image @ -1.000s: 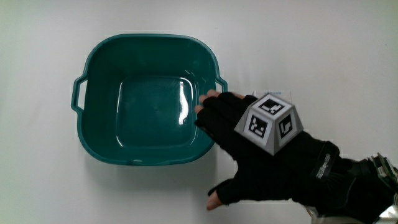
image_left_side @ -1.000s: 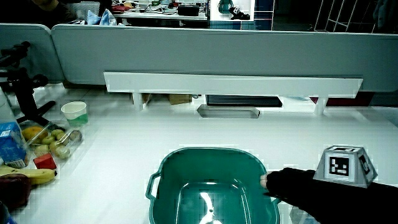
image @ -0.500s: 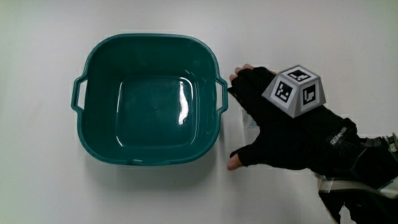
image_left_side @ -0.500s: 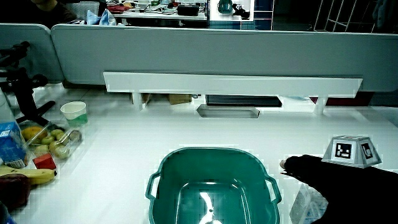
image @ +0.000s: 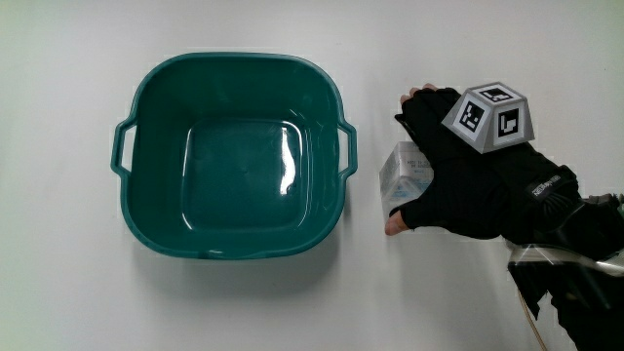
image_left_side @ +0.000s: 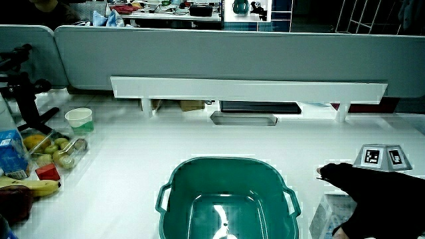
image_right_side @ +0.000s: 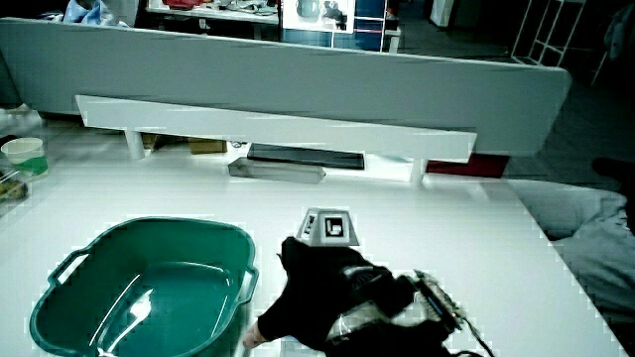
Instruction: Pick milk from desk
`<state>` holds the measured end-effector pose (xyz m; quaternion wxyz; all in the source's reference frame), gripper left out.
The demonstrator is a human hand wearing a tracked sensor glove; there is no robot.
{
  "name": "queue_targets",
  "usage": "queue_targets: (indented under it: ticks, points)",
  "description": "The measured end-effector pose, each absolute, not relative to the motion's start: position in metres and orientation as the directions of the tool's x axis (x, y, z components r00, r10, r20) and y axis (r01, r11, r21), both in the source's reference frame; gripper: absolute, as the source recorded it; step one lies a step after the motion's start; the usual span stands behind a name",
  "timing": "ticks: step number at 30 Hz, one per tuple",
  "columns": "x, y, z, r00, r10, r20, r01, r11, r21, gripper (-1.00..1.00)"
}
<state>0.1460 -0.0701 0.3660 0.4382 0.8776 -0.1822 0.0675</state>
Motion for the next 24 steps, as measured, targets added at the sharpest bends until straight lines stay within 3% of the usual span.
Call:
queue_targets:
  ticks: [20, 24]
  points:
    - [0.16, -0.076, 0.38, 0.95, -0.235, 0.207, -0.305, -0.543, 0.782, 0.0]
    - [0.161, -0.076, 0.38, 0.947, -0.239, 0.215, -0.315, -0.554, 0.771, 0.1]
